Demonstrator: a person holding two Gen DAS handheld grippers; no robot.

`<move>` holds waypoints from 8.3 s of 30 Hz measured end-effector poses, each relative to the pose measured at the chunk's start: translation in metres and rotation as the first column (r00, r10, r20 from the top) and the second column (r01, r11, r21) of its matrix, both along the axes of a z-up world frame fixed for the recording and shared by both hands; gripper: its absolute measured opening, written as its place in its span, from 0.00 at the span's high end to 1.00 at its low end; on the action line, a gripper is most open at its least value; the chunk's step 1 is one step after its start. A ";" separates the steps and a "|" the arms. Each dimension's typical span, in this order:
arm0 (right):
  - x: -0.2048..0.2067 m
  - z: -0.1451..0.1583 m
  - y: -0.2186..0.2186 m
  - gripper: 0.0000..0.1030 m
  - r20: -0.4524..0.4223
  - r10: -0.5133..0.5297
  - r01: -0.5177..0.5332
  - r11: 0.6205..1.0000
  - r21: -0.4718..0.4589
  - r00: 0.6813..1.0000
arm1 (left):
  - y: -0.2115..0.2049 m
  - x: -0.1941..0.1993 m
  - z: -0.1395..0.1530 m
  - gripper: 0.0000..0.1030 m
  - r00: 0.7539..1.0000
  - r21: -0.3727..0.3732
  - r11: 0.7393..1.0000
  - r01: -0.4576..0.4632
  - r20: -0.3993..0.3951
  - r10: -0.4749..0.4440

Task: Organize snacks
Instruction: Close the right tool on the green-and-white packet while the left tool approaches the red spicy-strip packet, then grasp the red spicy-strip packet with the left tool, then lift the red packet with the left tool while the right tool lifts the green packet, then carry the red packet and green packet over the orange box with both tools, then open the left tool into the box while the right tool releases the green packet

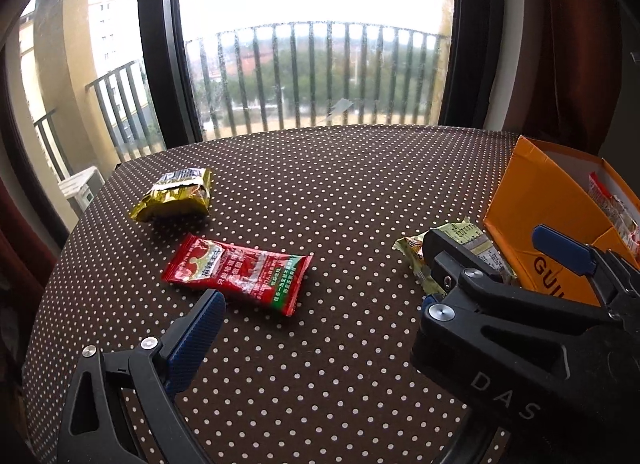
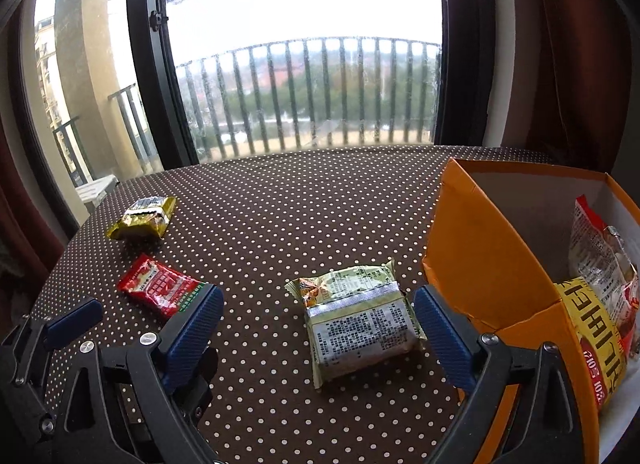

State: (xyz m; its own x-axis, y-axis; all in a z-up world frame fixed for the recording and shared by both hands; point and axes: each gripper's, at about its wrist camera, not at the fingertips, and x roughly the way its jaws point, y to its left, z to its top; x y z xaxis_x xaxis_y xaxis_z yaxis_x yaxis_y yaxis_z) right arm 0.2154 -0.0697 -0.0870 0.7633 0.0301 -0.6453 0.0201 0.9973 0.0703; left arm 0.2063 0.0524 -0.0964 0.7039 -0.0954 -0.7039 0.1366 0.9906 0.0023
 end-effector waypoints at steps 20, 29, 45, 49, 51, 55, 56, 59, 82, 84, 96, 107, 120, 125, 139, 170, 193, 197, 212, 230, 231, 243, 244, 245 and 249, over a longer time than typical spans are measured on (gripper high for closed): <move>0.035 -0.045 0.009 0.27 -0.141 0.055 -0.059 0.998 -0.022 0.988 | -0.002 0.019 -0.038 0.04 0.993 0.046 0.999 -0.023 -0.117 0.028; 0.035 -0.037 0.042 0.21 -0.102 0.147 -0.154 0.986 -0.063 0.984 | 0.018 0.013 -0.037 0.04 0.989 0.058 0.995 -0.083 -0.116 0.089; 0.057 -0.058 0.036 0.03 -0.185 0.096 -0.107 0.993 -0.053 0.978 | 0.023 0.032 -0.050 0.04 0.981 0.066 0.993 -0.095 -0.162 0.104; 0.061 -0.063 0.033 0.11 -0.211 0.093 -0.104 0.994 -0.039 0.973 | 0.023 0.037 -0.055 0.04 0.979 0.071 0.992 -0.100 -0.172 0.111; 0.061 -0.064 0.033 0.13 -0.212 0.097 -0.107 0.993 -0.039 0.972 | 0.024 0.036 -0.055 0.04 0.978 0.067 0.992 -0.105 -0.174 0.115; 0.060 -0.062 0.033 0.17 -0.211 0.106 -0.116 0.993 -0.032 0.972 | 0.027 0.031 -0.051 0.04 0.978 0.071 0.990 -0.119 -0.165 0.129; 0.058 -0.062 0.032 0.17 -0.212 0.109 -0.116 0.993 -0.024 0.971 | 0.028 0.031 -0.050 0.04 0.977 0.073 0.990 -0.122 -0.165 0.133; 0.058 -0.059 0.032 0.18 -0.216 0.126 -0.125 0.992 0.017 0.968 | 0.030 0.030 -0.041 0.04 0.981 0.100 0.989 -0.113 -0.146 0.127; 0.119 -0.023 0.052 0.18 -0.131 0.095 -0.085 0.993 0.076 0.987 | 0.066 0.098 -0.041 0.03 0.853 -0.029 0.892 -0.451 -0.309 0.421; 0.123 -0.030 0.052 0.18 -0.146 0.097 -0.086 0.993 0.081 0.984 | 0.065 0.096 -0.041 0.03 0.854 -0.023 0.884 -0.467 -0.271 0.445; 0.129 -0.043 0.040 0.18 -0.180 0.099 -0.084 0.992 0.091 0.979 | 0.055 0.094 -0.053 0.14 0.887 0.005 0.902 -0.432 -0.179 0.426; 0.119 -0.044 0.047 0.18 -0.190 0.139 -0.127 0.989 0.076 0.972 | 0.053 0.084 -0.051 0.40 0.925 -0.003 0.935 -0.354 -0.147 0.350; 0.084 -0.046 0.037 0.18 -0.204 0.145 -0.136 0.989 0.061 0.968 | 0.040 0.053 -0.056 0.57 0.953 -0.008 0.959 -0.282 -0.119 0.279; 0.064 -0.044 0.035 0.18 -0.200 0.157 -0.150 0.987 0.048 0.967 | 0.036 0.040 -0.056 0.60 0.957 -0.014 0.963 -0.270 -0.116 0.267; 0.032 -0.040 0.024 0.18 -0.204 0.165 -0.161 0.986 0.035 0.965 | 0.017 0.018 -0.053 0.63 0.976 -0.032 0.980 -0.194 -0.105 0.190; -0.015 0.067 0.012 0.18 0.007 0.208 -0.208 0.978 0.032 0.978 | -0.005 -0.035 0.059 0.63 0.979 -0.040 0.985 -0.167 0.114 0.170; -0.047 0.110 -0.049 0.18 0.140 0.151 -0.157 0.987 0.032 0.979 | -0.081 -0.069 0.108 0.63 0.971 -0.030 0.999 -0.040 0.233 0.046; -0.050 0.114 -0.069 0.18 0.154 0.126 -0.134 0.990 0.042 0.980 | -0.099 -0.070 0.113 0.63 0.970 -0.019 1.000 -0.012 0.241 0.017; -0.055 0.112 -0.145 0.18 0.162 0.008 -0.020 0.997 0.076 0.987 | -0.176 -0.056 0.113 0.63 0.966 0.000 0.994 0.110 0.236 -0.107; -0.042 0.087 -0.218 0.18 0.092 -0.143 0.130 0.983 0.132 0.985 | -0.253 -0.024 0.082 0.62 0.960 0.033 0.971 0.235 0.148 -0.237; -0.040 0.084 -0.221 0.18 0.085 -0.149 0.136 0.981 0.136 0.985 | -0.255 -0.022 0.080 0.62 0.960 0.034 0.970 0.239 0.141 -0.242; -0.033 0.051 -0.258 0.18 0.000 -0.220 0.218 0.964 0.156 0.975 | -0.265 0.014 0.055 0.54 0.953 0.012 0.953 0.304 0.003 -0.304; -0.033 0.049 -0.260 0.18 -0.008 -0.226 0.225 0.963 0.147 0.974 | -0.265 0.016 0.054 0.49 0.953 0.027 0.952 0.303 -0.002 -0.303; -0.033 0.047 -0.262 0.18 -0.014 -0.229 0.229 0.963 0.145 0.973 | -0.265 0.018 0.055 0.39 0.952 0.050 0.951 0.305 -0.003 -0.305; -0.034 0.043 -0.263 0.19 -0.019 -0.238 0.238 0.960 0.150 0.971 | -0.262 0.020 0.055 0.16 0.961 0.096 0.957 0.275 0.017 -0.277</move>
